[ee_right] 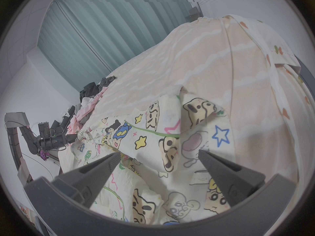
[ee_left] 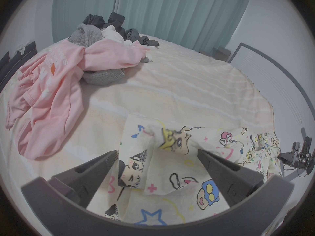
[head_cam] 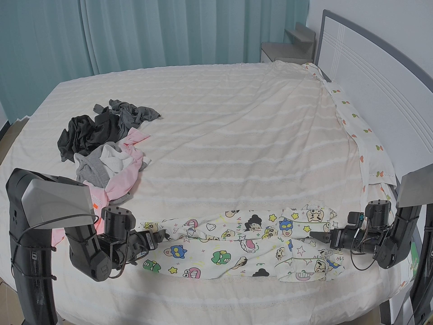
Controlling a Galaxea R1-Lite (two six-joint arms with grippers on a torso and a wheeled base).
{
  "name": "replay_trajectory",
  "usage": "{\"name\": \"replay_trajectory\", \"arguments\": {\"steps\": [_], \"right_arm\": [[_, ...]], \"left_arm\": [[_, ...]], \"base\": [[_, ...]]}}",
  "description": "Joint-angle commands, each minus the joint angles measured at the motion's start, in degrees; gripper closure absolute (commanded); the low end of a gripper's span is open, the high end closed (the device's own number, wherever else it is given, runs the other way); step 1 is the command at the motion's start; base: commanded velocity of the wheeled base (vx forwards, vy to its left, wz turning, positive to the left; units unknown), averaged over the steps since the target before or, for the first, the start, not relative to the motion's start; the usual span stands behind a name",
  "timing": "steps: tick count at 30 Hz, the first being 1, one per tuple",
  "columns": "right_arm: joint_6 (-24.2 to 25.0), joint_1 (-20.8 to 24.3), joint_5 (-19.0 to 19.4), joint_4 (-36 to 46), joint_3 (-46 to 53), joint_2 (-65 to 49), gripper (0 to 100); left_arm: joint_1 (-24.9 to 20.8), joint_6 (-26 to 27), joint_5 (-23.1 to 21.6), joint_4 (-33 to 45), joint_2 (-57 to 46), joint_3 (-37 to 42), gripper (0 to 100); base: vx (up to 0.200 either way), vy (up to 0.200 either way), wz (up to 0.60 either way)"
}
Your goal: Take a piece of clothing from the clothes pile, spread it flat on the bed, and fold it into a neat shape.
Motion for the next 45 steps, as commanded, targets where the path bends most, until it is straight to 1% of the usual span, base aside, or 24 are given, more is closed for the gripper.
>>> {"name": "replay_trajectory", "arguments": {"steps": [1,3,6,9,14,17,18,19,20,21,24,26,27,29,30,31,32,33,35,38,40,41,43,45], "right_arm": [[0.11,-3.19,0.03,-1.13,1.71,-2.86,0],[0.11,-4.50,0.03,-1.04,1.88,-4.00,0],[0.11,-5.73,0.03,-1.04,2.06,-5.23,0],[0.19,-6.61,0.03,-1.13,2.23,-6.29,0],[0.46,-6.88,0.12,-1.22,2.15,-7.52,0],[5.12,-5.91,0.03,-1.22,2.41,-10.77,0],[8.98,-5.03,-0.32,-1.22,2.76,-13.14,0],[11.27,-4.50,-0.49,-1.31,2.94,-14.64,0],[11.27,-4.50,-0.49,-1.31,2.94,-14.64,0],[17.07,-3.36,-1.46,-1.31,3.55,-18.86,0],[25.60,-2.75,-4.62,-1.13,5.40,-24.83,0],[25.95,-2.66,-4.71,-1.13,5.57,-25.10,0],[33.59,-1.43,-5.24,-1.22,8.56,-28.08,0],[39.57,-1.16,-4.80,-1.31,9.79,-28.08,0],[39.57,-1.16,-4.80,-1.31,9.79,-28.08,0],[42.12,-0.64,-4.54,-1.31,9.35,-27.21,0],[42.12,-0.64,-4.54,-1.31,9.35,-27.21,0],[43.17,0.68,-4.01,-2.19,9.44,-25.45,0],[43.52,2.26,-3.66,-5.26,10.41,-23.25,0],[43.52,5.25,-3.66,-11.94,13.66,-18.24,0],[43.52,5.95,-3.74,-12.03,13.92,-17.80,0],[43.52,8.06,-3.74,-11.85,14.54,-17.54,0],[43.61,8.42,-3.74,-11.85,14.63,-17.80,0],[43.61,8.42,-3.74,-11.85,14.63,-18.33,0]], "left_arm": [[1.77,0.27,-0.01,-5.95,-0.31,4.83,0],[3.00,0.36,-0.10,-10.17,-0.40,7.21,0],[4.41,0.80,-0.45,-13.86,-0.48,9.84,0],[5.37,0.80,-1.15,-16.15,-1.54,11.69,0],[6.60,0.18,-2.82,-16.41,-2.86,10.81,0],[7.13,-4.39,-5.11,-14.92,-3.65,8.00,0],[7.04,-8.52,-6.51,-13.07,-4.79,7.03,0],[7.04,-10.54,-7.39,-11.40,-5.58,6.42,0],[7.04,-10.54,-7.39,-11.40,-5.58,6.42,0],[7.04,-14.93,-9.85,-5.25,-7.60,4.31,0],[7.04,-20.73,-11.44,6.71,-9.36,-0.70,0],[7.04,-20.91,-11.44,7.23,-9.45,-0.97,0],[6.96,-23.90,-11.44,18.92,-10.15,-5.54,0],[7.04,-27.50,-11.61,28.68,-11.65,-9.49,0],[7.04,-27.50,-11.61,28.68,-11.65,-9.49,0],[7.04,-29.96,-11.61,34.22,-12.26,-11.87,0],[7.04,-29.96,-11.61,34.22,-12.26,-11.87,0],[7.22,-33.92,-11.70,41.77,-13.23,-15.38,0],[7.22,-37.08,-11.70,47.40,-14.28,-17.58,0],[7.40,-39.10,-11.87,49.51,-16.13,-17.84,0],[7.57,-39.63,-11.96,49.51,-16.22,-17.93,0],[7.92,-42.62,-11.96,49.33,-16.57,-18.46,0],[8.19,-44.64,-12.23,49.16,-17.27,-18.81,0],[8.36,-44.64,-12.84,49.07,-17.01,-18.72,0]], "base": [[0.000,0.000,0.00],[0.000,0.000,0.00],[0.000,0.000,0.00],[0.000,0.000,0.00],[0.000,0.000,0.00],[0.000,0.000,0.00],[0.000,0.000,0.00],[0.000,0.000,0.00],[0.000,0.000,0.00],[0.000,0.000,0.00],[0.000,0.000,0.00],[0.000,0.000,0.00],[0.000,0.000,0.00],[0.000,0.000,0.00],[0.000,0.000,0.00],[0.000,0.000,0.00],[0.000,0.000,0.00],[0.000,0.000,0.00],[0.000,0.000,0.00],[0.000,0.000,0.00],[0.000,0.000,0.00],[0.000,0.000,0.00],[0.000,0.000,0.00],[0.000,0.000,0.00]]}}
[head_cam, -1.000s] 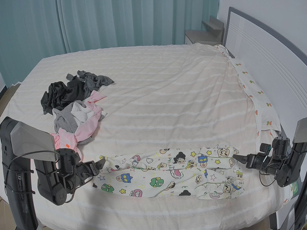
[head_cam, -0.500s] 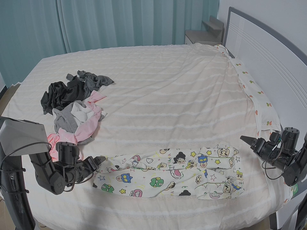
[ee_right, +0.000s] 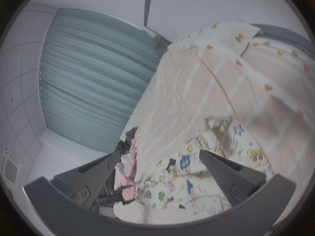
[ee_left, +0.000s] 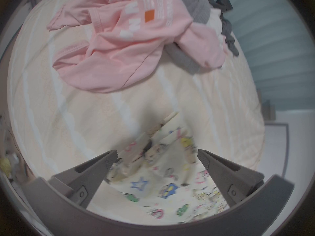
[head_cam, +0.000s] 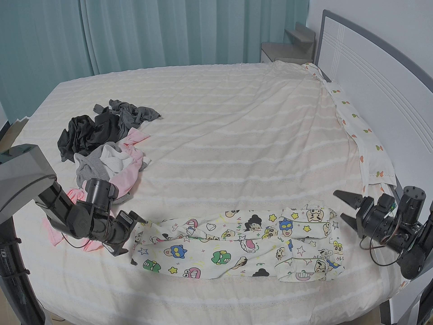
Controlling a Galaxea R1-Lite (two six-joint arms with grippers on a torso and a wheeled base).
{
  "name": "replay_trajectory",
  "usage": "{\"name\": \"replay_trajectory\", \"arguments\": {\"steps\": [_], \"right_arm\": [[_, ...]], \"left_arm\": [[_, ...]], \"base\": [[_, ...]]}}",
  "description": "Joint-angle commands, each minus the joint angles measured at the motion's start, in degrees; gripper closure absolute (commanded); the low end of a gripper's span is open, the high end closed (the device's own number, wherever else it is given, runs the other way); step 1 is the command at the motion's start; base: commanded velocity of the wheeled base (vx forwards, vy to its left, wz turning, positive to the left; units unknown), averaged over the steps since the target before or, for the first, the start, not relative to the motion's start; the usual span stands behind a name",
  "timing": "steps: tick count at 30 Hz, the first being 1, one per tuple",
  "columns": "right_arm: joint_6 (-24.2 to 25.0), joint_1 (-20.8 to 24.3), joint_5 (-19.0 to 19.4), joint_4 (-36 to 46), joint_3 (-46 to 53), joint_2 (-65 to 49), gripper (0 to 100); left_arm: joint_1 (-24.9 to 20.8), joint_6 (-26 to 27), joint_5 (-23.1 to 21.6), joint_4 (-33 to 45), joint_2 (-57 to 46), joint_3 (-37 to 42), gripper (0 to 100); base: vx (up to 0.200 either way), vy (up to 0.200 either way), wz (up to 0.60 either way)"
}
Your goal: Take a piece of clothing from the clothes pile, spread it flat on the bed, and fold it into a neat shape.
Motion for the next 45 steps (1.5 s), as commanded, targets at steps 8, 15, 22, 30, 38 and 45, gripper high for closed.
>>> {"name": "replay_trajectory", "arguments": {"steps": [8,15,22,30,38,45], "right_arm": [[0.54,2.48,0.03,-0.98,2.06,-0.32,0],[0.54,2.48,0.03,-0.98,2.15,-0.94,0],[0.54,2.13,0.03,-0.98,2.15,-1.29,0],[0.46,1.69,0.03,-0.98,2.06,-1.38,0],[0.46,1.60,0.03,-0.98,2.06,-1.64,0],[0.46,1.34,0.03,-0.98,2.06,-1.73,0]], "left_arm": [[2.34,-0.94,-1.25,-1.31,0.47,-3.23,0],[2.34,-0.15,-1.16,-1.31,2.84,-2.96,0],[1.20,0.02,-0.63,-1.31,4.42,-4.99,0],[-0.65,0.20,0.95,-1.22,6.36,-7.18,0],[-2.23,3.36,5.61,-1.14,8.73,-8.24,0],[-2.23,3.36,6.13,-0.96,9.08,-8.68,100]], "base": [[0.000,0.000,0.00],[0.000,0.000,0.00],[0.000,0.000,0.00],[0.000,0.000,0.00],[0.000,0.000,0.00],[0.000,0.000,0.00]]}}
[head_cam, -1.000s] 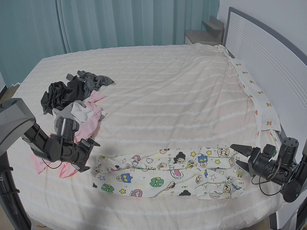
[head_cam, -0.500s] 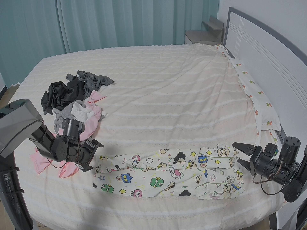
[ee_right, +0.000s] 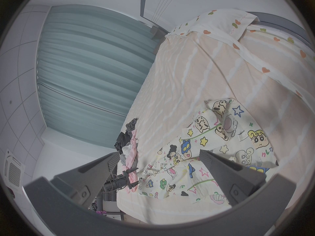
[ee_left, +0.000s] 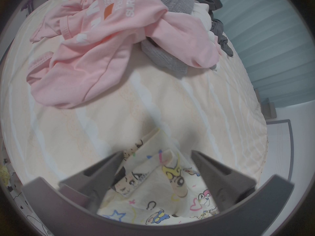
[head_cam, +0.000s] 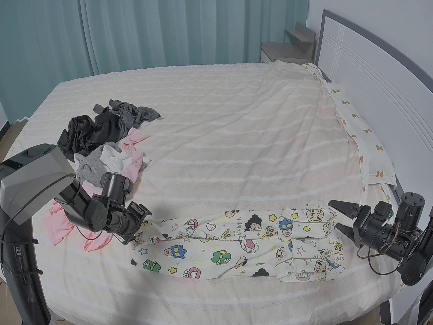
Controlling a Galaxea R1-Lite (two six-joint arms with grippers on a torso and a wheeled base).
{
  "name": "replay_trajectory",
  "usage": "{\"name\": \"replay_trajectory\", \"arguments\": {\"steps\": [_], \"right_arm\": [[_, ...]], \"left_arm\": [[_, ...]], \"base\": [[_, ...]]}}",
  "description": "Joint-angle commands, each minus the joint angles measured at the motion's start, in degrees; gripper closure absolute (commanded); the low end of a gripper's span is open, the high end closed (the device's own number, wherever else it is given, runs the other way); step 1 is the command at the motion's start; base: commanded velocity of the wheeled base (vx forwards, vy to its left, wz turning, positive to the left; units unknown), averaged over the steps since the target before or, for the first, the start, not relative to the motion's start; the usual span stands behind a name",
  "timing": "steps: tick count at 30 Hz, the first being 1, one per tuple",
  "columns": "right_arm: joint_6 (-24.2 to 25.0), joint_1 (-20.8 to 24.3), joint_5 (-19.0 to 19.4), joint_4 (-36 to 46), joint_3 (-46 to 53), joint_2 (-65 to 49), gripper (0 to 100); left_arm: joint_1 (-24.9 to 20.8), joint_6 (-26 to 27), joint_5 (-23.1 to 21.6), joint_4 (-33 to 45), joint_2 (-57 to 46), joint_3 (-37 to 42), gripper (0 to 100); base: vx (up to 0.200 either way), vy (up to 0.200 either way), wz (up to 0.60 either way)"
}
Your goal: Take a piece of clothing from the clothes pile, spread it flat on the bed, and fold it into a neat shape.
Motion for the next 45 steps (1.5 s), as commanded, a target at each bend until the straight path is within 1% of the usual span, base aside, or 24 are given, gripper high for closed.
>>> {"name": "replay_trajectory", "arguments": {"steps": [1,3,5,11,16,21,26,29,31,35,36,37,38,39,41,43,45], "right_arm": [[-0.02,-0.14,0.03,-0.85,0.01,-0.12,0],[-0.02,-0.14,0.03,-0.85,0.01,-0.12,0],[-0.02,-0.14,0.03,-0.85,0.01,-0.30,0],[-0.02,-0.40,0.03,-0.85,0.01,-0.47,0],[0.07,-0.58,0.03,-0.85,0.01,-0.38,0],[0.07,-0.66,0.03,-0.85,0.01,-0.38,0],[0.07,-0.66,0.03,-0.85,0.01,-0.38,0],[0.07,-0.66,0.03,-0.85,0.01,-0.38,0],[0.07,-1.02,0.03,-0.85,0.01,-0.38,0],[0.07,-1.28,0.03,-0.85,-0.08,-0.30,0],[0.07,-1.37,0.03,-0.85,-0.08,-0.30,0],[0.07,-1.37,0.03,-0.85,-0.08,-0.30,0],[0.07,-1.37,0.03,-0.85,-0.08,-0.30,0],[0.07,-1.37,0.03,-0.85,0.01,-0.30,0],[0.07,-1.37,0.12,-0.85,-0.08,-0.30,0],[0.07,-1.37,0.12,-0.85,-0.08,-0.30,0],[0.07,-1.37,0.12,-0.85,-0.08,-0.21,0]], "left_arm": [[-0.18,-0.01,0.23,-0.01,0.58,-0.06,100],[-0.18,-0.01,0.49,-0.01,0.58,-0.06,100],[-0.18,-0.19,1.72,-0.10,0.41,0.03,100],[-0.01,-0.19,1.98,-0.27,-1.17,0.29,100],[0.17,0.07,2.07,-0.54,-4.43,0.38,100],[0.17,0.25,3.74,-1.59,-5.83,-0.06,100],[0.08,3.24,4.01,-4.76,-6.71,1.00,100],[-0.27,3.59,4.01,-5.72,-6.80,3.02,100],[-1.06,6.23,4.18,-8.53,-6.53,6.27,100],[-1.15,10.62,4.18,-14.25,-6.36,10.22,100],[-1.15,13.61,4.18,-17.41,-6.18,12.07,100],[-1.15,15.10,4.27,-18.91,-6.18,12.86,100],[-1.15,15.10,4.27,-18.91,-6.18,12.86,100],[-0.97,20.29,4.27,-23.30,-6.01,16.29,100],[-0.97,21.17,4.18,-24.27,-6.01,17.17,100],[-1.06,25.21,4.09,-30.07,-5.22,21.21,100],[-1.15,27.67,4.09,-33.41,-4.16,23.50,100]], "base": [[0.000,0.000,0.00],[0.000,0.000,0.00],[0.000,0.000,0.00],[0.000,0.000,0.00],[0.000,0.000,0.00],[0.000,0.000,0.00],[0.000,0.000,0.00],[0.000,0.000,0.00],[0.000,0.000,0.00],[0.000,0.000,0.00],[0.000,0.000,0.00],[0.000,0.000,0.00],[0.000,0.000,0.00],[0.000,0.000,0.00],[0.000,0.000,0.00],[0.000,0.000,0.00],[0.000,0.000,0.00]]}}
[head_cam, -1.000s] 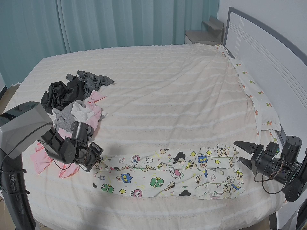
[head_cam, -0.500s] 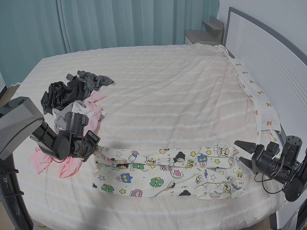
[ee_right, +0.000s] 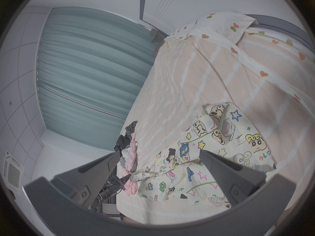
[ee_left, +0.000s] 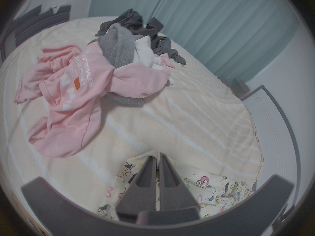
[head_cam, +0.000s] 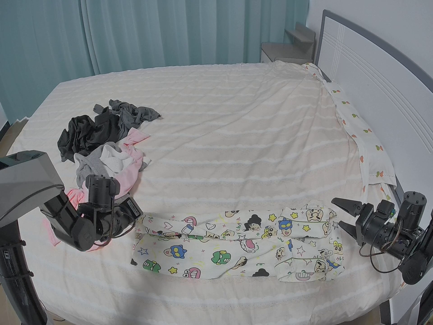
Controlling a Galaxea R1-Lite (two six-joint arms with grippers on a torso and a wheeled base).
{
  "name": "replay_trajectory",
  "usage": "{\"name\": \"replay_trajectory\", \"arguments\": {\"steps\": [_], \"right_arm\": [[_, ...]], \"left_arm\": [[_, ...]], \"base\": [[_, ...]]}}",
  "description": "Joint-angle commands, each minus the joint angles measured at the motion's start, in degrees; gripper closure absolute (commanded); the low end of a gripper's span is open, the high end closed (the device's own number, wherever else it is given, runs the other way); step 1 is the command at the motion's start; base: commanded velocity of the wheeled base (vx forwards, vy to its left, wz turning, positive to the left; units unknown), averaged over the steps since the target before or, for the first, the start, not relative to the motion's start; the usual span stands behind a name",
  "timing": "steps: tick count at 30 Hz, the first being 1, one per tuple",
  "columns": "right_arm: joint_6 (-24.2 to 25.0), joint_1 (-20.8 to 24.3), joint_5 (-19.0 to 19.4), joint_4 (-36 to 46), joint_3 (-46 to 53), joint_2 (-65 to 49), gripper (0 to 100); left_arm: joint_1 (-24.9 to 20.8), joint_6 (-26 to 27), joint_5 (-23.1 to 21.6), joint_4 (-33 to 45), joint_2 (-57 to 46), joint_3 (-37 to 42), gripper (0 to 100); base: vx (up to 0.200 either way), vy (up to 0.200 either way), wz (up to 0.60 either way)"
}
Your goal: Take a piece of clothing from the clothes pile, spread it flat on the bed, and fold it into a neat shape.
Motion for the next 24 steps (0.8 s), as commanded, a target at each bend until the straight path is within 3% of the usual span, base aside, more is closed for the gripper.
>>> {"name": "replay_trajectory", "arguments": {"steps": [1,7,15,22,23,24], "right_arm": [[-0.01,-0.03,-0.01,-0.85,-0.04,0.19,0],[0.08,-0.03,-0.01,-0.85,-0.04,0.19,0],[0.08,-0.03,0.07,-0.85,0.05,0.11,0],[0.08,-0.03,-0.01,-0.85,0.05,0.11,0],[0.08,-0.03,0.07,-0.85,0.05,0.11,0],[0.08,-0.03,0.07,-0.85,0.05,0.11,0]], "left_arm": [[-0.14,5.75,-0.08,-6.55,2.40,7.40,100],[-0.58,11.46,-0.25,-13.66,4.33,12.85,100],[-1.37,16.29,0.45,-16.83,8.02,12.50,100],[-1.19,18.67,5.02,-22.98,11.98,12.24,100],[-1.19,18.75,5.02,-22.98,11.98,12.24,0],[-1.19,18.75,5.02,-23.07,11.98,12.41,0]], "base": [[0.000,0.000,0.00],[0.000,0.000,0.00],[0.000,0.000,0.00],[0.000,0.000,0.00],[0.000,0.000,0.00],[0.000,0.000,0.00]]}}
